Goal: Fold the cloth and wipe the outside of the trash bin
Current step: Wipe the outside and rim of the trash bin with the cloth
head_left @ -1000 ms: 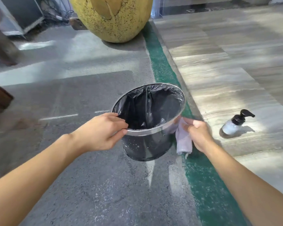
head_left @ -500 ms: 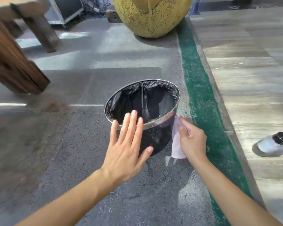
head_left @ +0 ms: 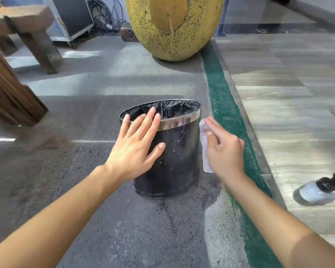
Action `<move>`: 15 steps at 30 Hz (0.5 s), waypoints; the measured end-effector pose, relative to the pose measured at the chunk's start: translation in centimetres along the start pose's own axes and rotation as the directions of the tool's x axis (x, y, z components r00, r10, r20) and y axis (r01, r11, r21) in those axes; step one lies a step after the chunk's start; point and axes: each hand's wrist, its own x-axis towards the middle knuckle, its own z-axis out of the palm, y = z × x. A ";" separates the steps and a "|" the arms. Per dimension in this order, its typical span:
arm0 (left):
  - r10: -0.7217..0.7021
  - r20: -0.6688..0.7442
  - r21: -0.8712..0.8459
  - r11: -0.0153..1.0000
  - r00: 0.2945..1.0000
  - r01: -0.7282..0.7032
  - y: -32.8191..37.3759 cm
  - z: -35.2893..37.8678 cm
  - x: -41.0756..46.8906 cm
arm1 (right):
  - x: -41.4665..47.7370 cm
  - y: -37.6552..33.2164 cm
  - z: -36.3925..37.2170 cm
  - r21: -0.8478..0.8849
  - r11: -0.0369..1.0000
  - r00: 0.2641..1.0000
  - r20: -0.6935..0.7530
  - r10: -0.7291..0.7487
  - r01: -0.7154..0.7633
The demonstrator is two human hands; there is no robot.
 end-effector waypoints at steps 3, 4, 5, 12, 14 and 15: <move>-0.011 0.001 -0.113 0.993 1.000 0.011 -2.3 -1.0 4.6 | 4.0 -1.5 1.6 -0.111 0.992 0.997 0.057 -0.053 0.059; -0.017 -0.005 -0.152 0.988 1.000 0.016 -2.8 -1.0 5.9 | 5.1 -1.9 2.5 -0.134 0.989 0.997 0.051 -0.059 0.066; -0.023 -0.014 -0.191 0.981 1.000 0.020 -3.3 -0.9 7.1 | 6.1 -2.2 3.4 -0.153 0.986 0.997 0.047 -0.057 0.063; -0.089 -0.106 -0.372 0.927 0.990 0.044 -4.1 0.7 9.1 | 8.9 -2.9 7.7 -0.325 0.939 0.988 0.135 -0.069 0.110; -0.121 -0.101 -0.409 0.910 0.988 0.069 -4.1 0.9 9.1 | 8.9 -2.9 7.9 -0.379 0.917 0.986 0.146 -0.076 0.127; -0.139 -0.105 -0.420 0.904 0.985 0.083 -4.1 0.8 9.2 | 8.9 -2.8 8.0 -0.400 0.908 0.986 0.148 -0.072 0.127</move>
